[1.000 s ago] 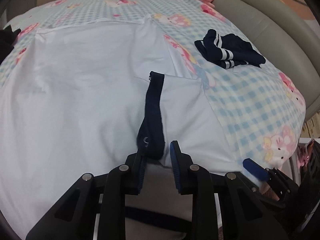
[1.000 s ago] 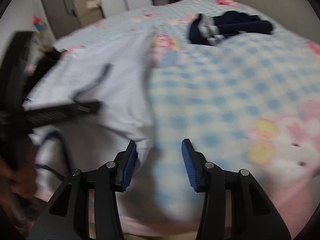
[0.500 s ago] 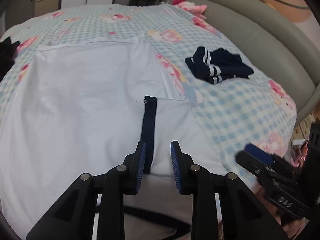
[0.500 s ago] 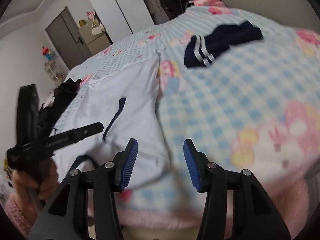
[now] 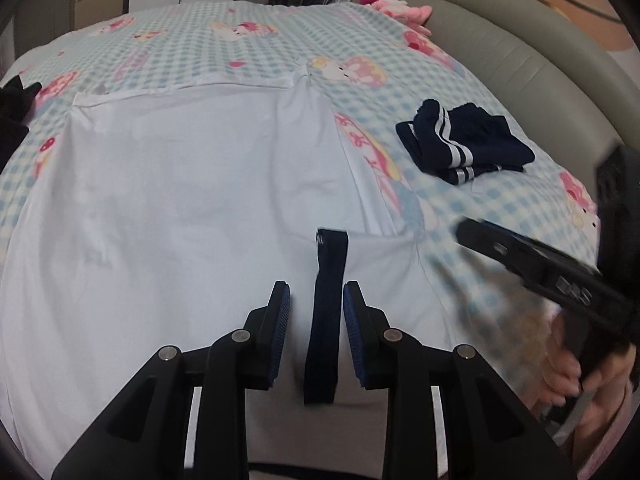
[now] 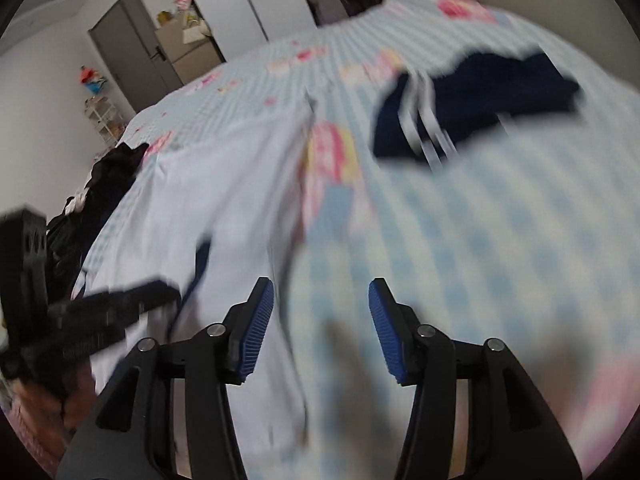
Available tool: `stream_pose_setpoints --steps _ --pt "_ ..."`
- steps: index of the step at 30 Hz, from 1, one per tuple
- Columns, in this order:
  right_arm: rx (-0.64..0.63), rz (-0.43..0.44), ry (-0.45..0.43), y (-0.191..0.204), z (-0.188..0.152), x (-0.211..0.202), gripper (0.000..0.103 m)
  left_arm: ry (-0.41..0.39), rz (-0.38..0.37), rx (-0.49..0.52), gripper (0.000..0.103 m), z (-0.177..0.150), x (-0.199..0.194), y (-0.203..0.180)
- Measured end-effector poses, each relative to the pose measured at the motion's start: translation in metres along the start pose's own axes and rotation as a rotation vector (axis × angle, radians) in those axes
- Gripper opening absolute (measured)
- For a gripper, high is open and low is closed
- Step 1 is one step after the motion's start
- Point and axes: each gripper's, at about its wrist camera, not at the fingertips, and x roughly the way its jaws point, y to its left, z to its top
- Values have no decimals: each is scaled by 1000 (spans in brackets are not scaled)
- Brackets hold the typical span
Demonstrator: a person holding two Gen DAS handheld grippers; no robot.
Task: Fold clothes
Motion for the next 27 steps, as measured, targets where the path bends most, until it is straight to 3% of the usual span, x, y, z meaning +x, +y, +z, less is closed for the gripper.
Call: stream_pose_setpoints --steps 3,5,9,19,24,27 --pt "-40 -7 98 7 29 44 53 26 1 14 33 4 12 -4" --pt "-81 -28 141 13 32 63 53 42 10 31 34 3 19 -7" --pt "-71 15 201 11 26 84 53 71 37 42 36 0 34 -11" --pt "-133 -125 216 9 17 92 53 104 39 18 39 -7 47 -6" --pt "-154 -261 205 -1 16 83 48 89 32 13 40 -10 47 -4" --pt "-47 -147 172 -22 24 68 48 15 28 30 40 -8 28 -10"
